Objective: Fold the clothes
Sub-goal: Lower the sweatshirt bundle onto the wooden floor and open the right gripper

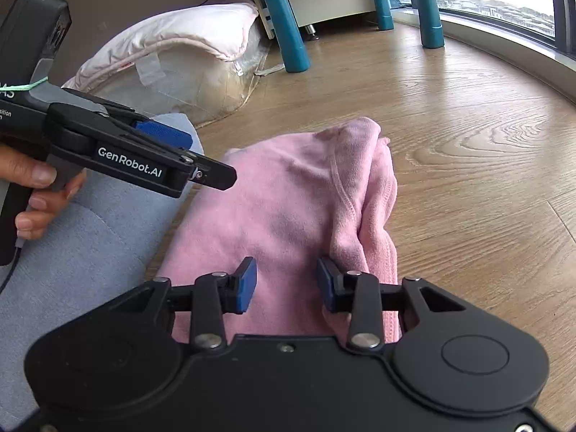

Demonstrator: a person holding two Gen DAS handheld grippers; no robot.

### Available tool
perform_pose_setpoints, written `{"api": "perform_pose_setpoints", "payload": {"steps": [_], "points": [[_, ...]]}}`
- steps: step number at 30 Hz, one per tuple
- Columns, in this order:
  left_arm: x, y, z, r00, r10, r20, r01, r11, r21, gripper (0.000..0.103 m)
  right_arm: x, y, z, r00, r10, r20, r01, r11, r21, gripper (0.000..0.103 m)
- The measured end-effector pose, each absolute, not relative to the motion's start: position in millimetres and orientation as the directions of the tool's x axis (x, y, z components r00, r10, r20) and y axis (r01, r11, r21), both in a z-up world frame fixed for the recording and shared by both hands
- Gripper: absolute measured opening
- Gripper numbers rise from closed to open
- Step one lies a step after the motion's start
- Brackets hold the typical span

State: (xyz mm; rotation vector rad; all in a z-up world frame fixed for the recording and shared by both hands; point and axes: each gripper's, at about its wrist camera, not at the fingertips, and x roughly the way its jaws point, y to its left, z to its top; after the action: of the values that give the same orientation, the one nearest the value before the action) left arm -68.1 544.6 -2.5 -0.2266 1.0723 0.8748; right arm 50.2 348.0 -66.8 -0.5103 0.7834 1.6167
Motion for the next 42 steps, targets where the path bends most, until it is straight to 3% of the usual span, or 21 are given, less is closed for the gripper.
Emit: {"api": "perform_pose_setpoints", "payload": {"steps": [5,9,14,17,22,27,29,31,33,42], "points": [[-93,519,31,0.363,0.455,-0.813,-0.639,0.757,0.138,0.079,52,317,-43,-0.275,0.733,-0.622,-0.954,-0.130,0.268,0.045],[-87,488,36,0.468,0.315,-0.826,-0.543,0.840,0.013,0.079,54,317,-44,-0.246,0.704,-0.666,-0.967,-0.136,0.213,0.044],[-67,470,7,0.365,0.290,-0.885,-0.516,0.854,0.067,0.079,50,323,-68,-0.182,0.677,-0.713,-0.983,-0.105,0.151,0.041],[-65,477,-13,0.259,0.295,-0.920,-0.520,0.845,0.124,0.079,56,322,-65,-0.203,0.675,-0.709,-0.973,-0.059,0.222,0.042],[-67,482,-18,0.249,0.296,-0.922,-0.501,0.854,0.139,0.080,65,319,-47,-0.240,0.711,-0.661,-0.954,-0.045,0.298,0.045],[-72,481,-7,0.254,0.300,-0.920,-0.535,0.836,0.125,0.080,54,329,-68,-0.195,0.657,-0.728,-0.971,-0.025,0.237,0.046],[-75,471,2,0.283,0.302,-0.910,-0.524,0.843,0.117,0.080,56,318,-58,-0.207,0.694,-0.690,-0.954,0.015,0.301,0.046],[-76,458,9,0.297,0.324,-0.898,-0.517,0.845,0.134,0.082,55,299,-37,-0.247,0.757,-0.606,-0.930,-0.009,0.367,0.053],[-75,443,11,0.295,0.329,-0.897,-0.504,0.851,0.147,0.083,50,278,-13,-0.186,0.808,-0.559,-0.945,0.009,0.328,0.068],[-71,394,14,0.294,0.294,-0.910,-0.490,0.863,0.120,0.084,32,225,7,-0.020,0.746,-0.665,-0.977,0.128,0.173,0.071]]}}
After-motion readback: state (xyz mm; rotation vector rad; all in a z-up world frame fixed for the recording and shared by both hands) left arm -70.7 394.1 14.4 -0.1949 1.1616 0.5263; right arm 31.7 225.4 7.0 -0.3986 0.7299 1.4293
